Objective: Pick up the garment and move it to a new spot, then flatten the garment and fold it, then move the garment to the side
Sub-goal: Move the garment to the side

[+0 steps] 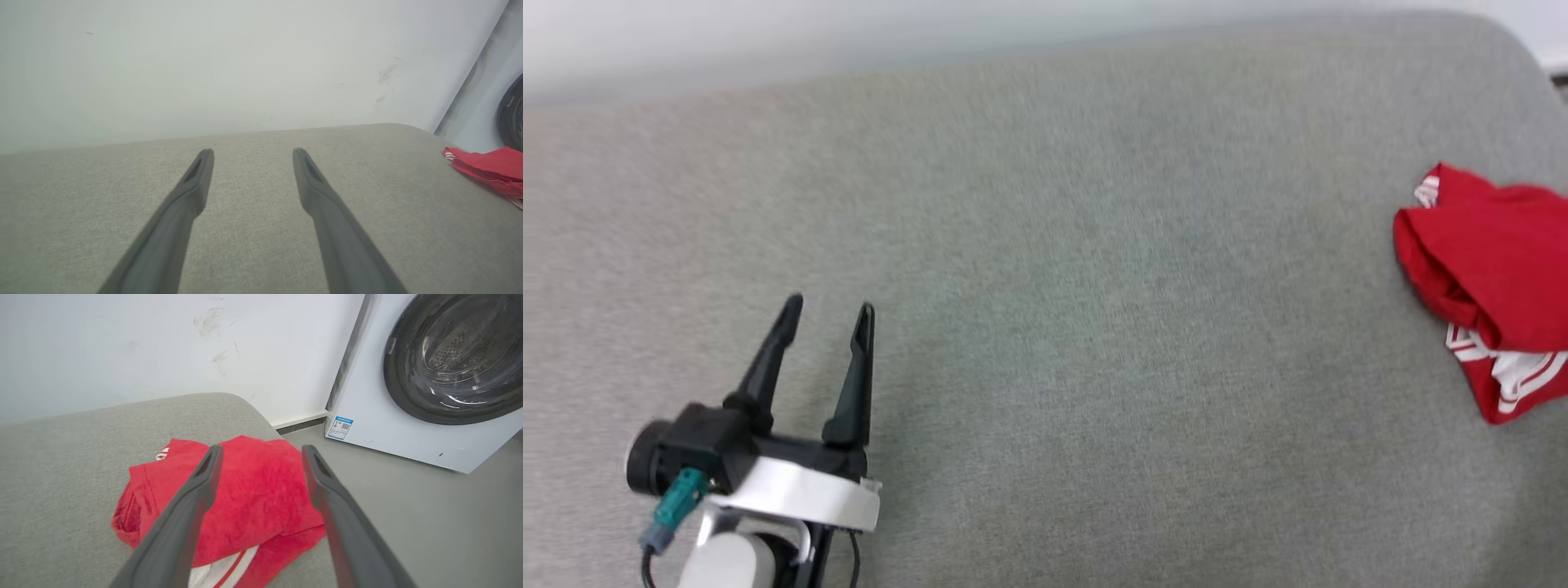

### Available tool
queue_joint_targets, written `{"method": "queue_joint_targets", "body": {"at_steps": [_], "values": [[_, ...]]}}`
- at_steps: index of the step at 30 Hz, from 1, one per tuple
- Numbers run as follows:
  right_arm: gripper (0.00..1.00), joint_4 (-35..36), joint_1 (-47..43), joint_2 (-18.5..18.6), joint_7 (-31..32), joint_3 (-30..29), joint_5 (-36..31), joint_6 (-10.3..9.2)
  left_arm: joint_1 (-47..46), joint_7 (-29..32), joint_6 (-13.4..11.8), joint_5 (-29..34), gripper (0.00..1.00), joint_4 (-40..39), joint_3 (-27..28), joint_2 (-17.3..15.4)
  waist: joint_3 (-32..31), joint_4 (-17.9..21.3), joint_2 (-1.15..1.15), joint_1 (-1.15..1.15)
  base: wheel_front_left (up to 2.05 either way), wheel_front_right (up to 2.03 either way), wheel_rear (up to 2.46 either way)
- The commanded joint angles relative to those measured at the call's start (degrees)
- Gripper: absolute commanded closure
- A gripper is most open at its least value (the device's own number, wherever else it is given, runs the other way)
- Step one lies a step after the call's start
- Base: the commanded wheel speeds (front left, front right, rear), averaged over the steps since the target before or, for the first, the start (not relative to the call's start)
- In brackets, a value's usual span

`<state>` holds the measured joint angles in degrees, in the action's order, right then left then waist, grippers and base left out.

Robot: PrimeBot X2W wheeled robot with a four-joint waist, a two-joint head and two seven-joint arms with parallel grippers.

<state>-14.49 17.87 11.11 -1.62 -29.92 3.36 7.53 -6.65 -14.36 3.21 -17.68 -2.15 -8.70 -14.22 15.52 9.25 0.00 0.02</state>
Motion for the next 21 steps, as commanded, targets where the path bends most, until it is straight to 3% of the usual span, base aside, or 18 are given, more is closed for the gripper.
{"method": "queue_joint_targets", "body": {"at_steps": [1,10,11,21], "values": [[0.00,0.0,-1.5,-0.8,-1.0,0.9,0.2,-0.08,1.1,-0.4,-0.3,-0.2,0.00,0.6,0.0,0.3,-3.7,-1.4,0.00,-0.02,0.00,0.00,0.00],[0.00,4.8,-10.6,-5.9,-4.2,11.0,1.2,-0.09,5.5,-0.7,-1.9,-0.6,0.00,4.1,0.4,2.3,-10.1,-5.0,0.00,-0.02,0.00,0.00,0.00],[0.00,7.3,-13.4,-7.1,-4.3,15.1,1.6,-0.08,6.6,-0.8,-2.4,-0.3,0.00,5.2,0.8,2.7,-11.6,-6.5,0.00,-0.02,0.00,0.00,0.00],[0.00,16.1,-20.7,-8.2,-2.6,24.5,3.7,-0.08,9.9,-0.9,-3.6,0.3,0.00,7.5,3.6,2.7,-15.9,-10.4,0.00,-0.02,0.00,0.00,0.00]]}}
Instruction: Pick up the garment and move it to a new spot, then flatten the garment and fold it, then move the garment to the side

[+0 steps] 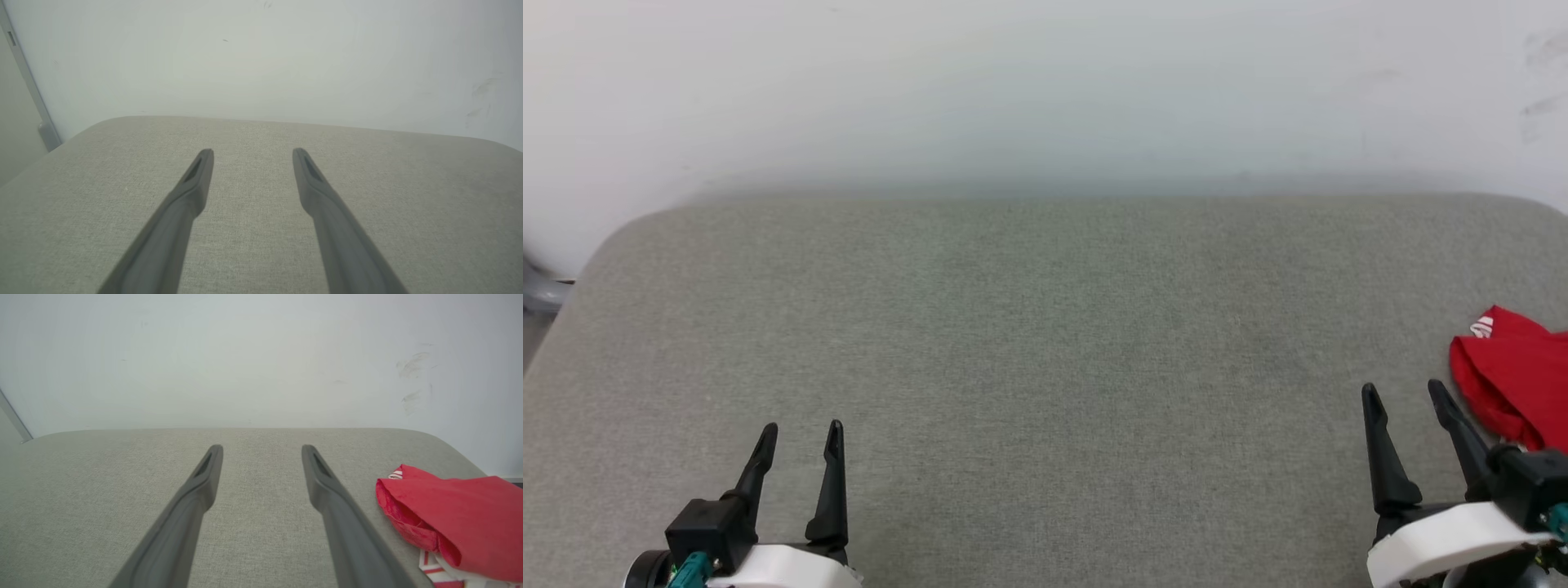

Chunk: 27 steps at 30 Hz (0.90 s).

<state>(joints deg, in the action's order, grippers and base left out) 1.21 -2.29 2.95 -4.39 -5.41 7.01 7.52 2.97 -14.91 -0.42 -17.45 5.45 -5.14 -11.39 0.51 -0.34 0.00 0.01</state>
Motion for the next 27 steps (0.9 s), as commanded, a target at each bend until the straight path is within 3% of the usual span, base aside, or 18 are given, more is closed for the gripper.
{"method": "queue_joint_targets", "body": {"at_steps": [1,15,27], "values": [[0.00,1.4,-1.4,0.0,0.3,0.4,0.1,-0.07,0.7,-0.3,0.2,0.3,0.00,-0.1,0.2,-0.1,-1.2,-1.1,0.00,-0.01,0.00,0.00,0.00],[0.00,10.4,-11.0,-0.1,4.1,-0.4,0.9,-0.06,5.7,-0.4,0.7,2.0,0.00,-0.5,0.3,0.5,-4.2,-0.5,0.00,-0.01,0.00,0.00,0.00],[0.00,12.5,-12.4,-0.1,5.3,-0.3,0.7,-0.06,6.0,-0.4,1.9,3.1,0.00,0.1,0.5,1.1,-4.4,-0.2,0.00,-0.01,0.00,0.00,0.00]]}}
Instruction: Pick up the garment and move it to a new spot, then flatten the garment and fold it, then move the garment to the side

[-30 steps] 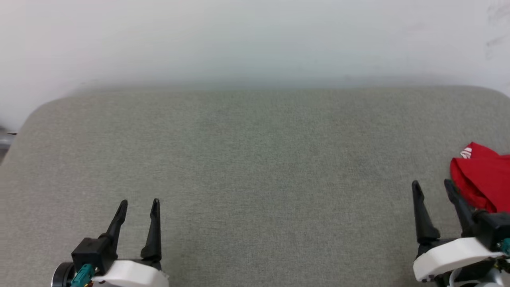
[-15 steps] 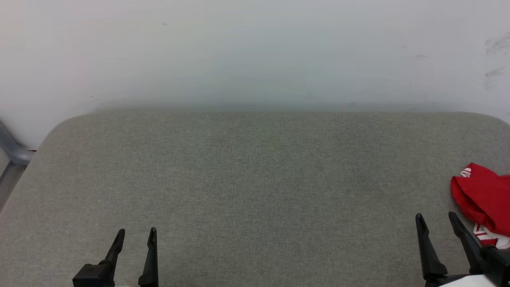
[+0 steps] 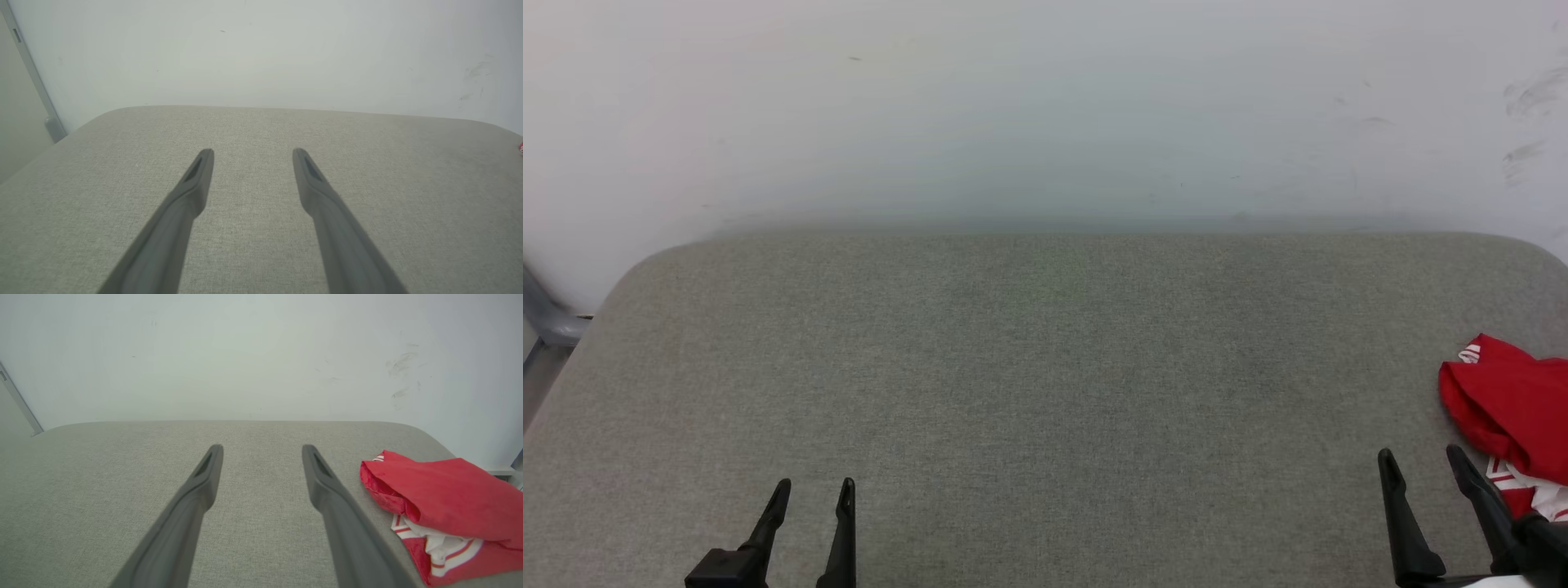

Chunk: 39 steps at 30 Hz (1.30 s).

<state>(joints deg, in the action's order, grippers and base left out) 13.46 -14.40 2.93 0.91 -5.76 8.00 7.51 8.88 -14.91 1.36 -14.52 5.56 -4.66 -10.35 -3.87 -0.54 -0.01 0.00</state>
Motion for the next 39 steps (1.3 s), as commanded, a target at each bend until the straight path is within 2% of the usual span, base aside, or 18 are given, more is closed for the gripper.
{"method": "queue_joint_targets", "body": {"at_steps": [1,10,11,13,39], "values": [[0.00,0.3,-0.2,-0.1,0.0,0.1,-0.3,-0.05,0.0,-0.4,0.2,0.2,0.00,0.0,0.1,0.2,0.0,0.0,0.01,0.00,0.00,0.00,0.00],[0.00,0.7,0.0,-0.1,-0.4,0.6,-0.2,-0.05,-0.7,-0.4,0.9,0.5,0.00,0.3,0.6,0.7,0.4,-0.1,0.01,0.00,0.00,0.00,0.00],[1.00,0.2,0.0,0.0,-0.1,0.6,-0.1,0.01,-0.1,0.1,0.7,0.3,1.00,0.5,0.5,0.6,0.4,-0.1,0.01,-0.01,0.00,0.00,0.00],[1.00,-0.8,-0.1,0.0,-0.1,0.8,0.1,0.00,0.2,0.3,0.7,0.1,1.00,1.5,0.4,0.8,0.4,-0.1,0.01,-0.01,0.00,0.00,0.00],[1.00,-9.2,6.7,1.5,0.2,2.2,29.1,-0.01,-4.9,7.2,2.5,-25.1,1.00,3.7,4.0,3.0,1.2,0.0,0.01,-0.01,0.00,0.00,0.00]]}}
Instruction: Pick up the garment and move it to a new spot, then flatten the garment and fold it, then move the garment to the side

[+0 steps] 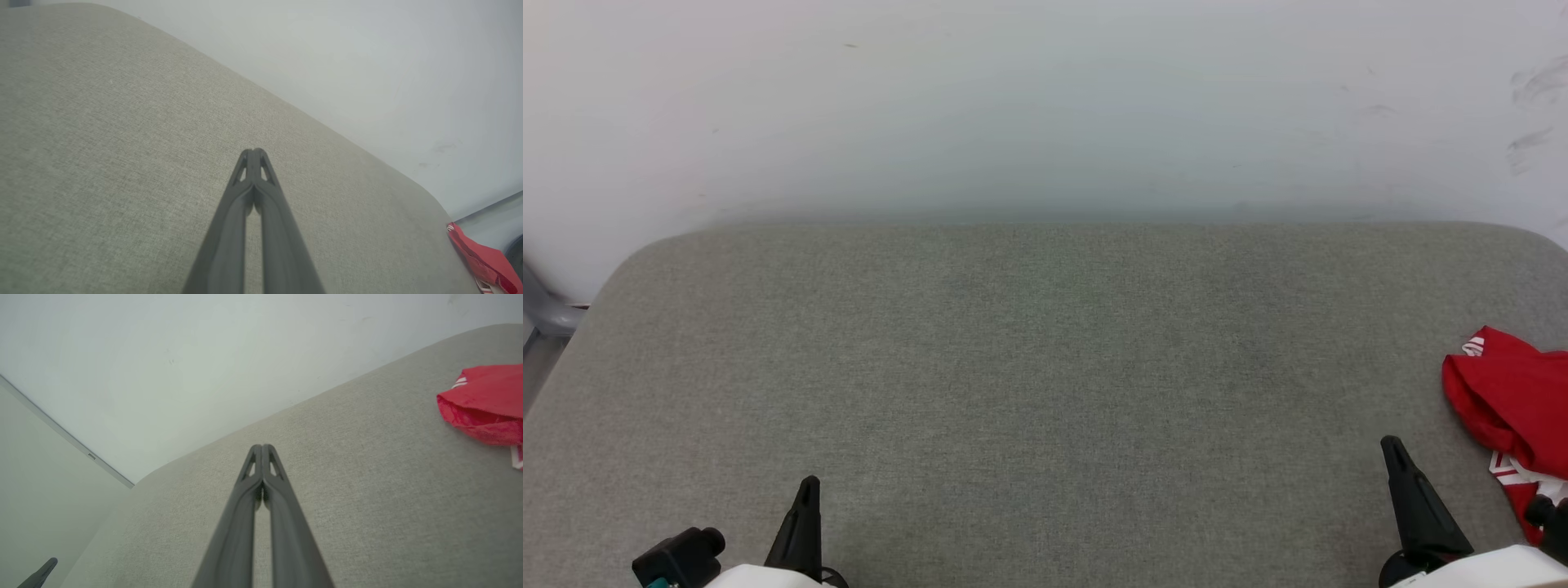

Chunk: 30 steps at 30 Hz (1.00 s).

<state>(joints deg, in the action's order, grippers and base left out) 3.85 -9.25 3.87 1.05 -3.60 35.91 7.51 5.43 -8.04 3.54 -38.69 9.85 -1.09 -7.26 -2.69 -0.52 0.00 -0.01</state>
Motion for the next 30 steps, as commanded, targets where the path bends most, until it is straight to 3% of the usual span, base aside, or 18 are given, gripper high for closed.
{"method": "queue_joint_targets", "body": {"at_steps": [1,30], "values": [[1.00,0.1,1.8,0.6,0.1,0.1,2.1,-0.01,-1.6,0.5,0.4,-1.8,1.00,-0.5,0.5,-0.1,0.0,0.0,0.00,0.00,0.00,0.00,0.00],[1.00,-6.7,7.1,1.1,1.0,0.3,24.1,-0.01,-5.7,5.9,1.8,-21.7,1.00,1.3,3.3,1.6,0.8,0.2,0.00,0.00,0.00,0.00,0.00]]}}
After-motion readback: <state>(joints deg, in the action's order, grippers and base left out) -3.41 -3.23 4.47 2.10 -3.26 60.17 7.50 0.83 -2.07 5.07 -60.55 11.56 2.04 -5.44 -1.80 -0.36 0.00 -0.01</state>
